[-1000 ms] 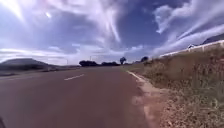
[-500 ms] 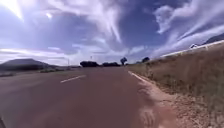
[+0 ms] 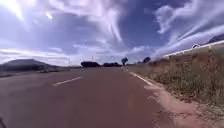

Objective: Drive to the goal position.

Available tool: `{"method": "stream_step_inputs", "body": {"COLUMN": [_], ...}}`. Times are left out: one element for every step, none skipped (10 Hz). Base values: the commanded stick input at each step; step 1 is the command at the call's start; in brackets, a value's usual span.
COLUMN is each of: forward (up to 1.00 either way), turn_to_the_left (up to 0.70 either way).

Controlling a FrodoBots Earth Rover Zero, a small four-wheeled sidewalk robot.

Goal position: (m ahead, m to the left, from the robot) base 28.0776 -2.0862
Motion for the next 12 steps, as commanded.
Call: {"method": "stream_step_inputs", "body": {"forward": [1.0, 1.0, 1.0, 1.0, 1.0, 1.0, 1.0, 1.0, 1.0, 1.0, 1.0, 1.0], "turn_to_the_left": [0.0, 0.0, 0.0, 0.0, 0.0, 0.0, 0.0, 0.0, 0.0, 0.0, 0.0, 0.0]}}
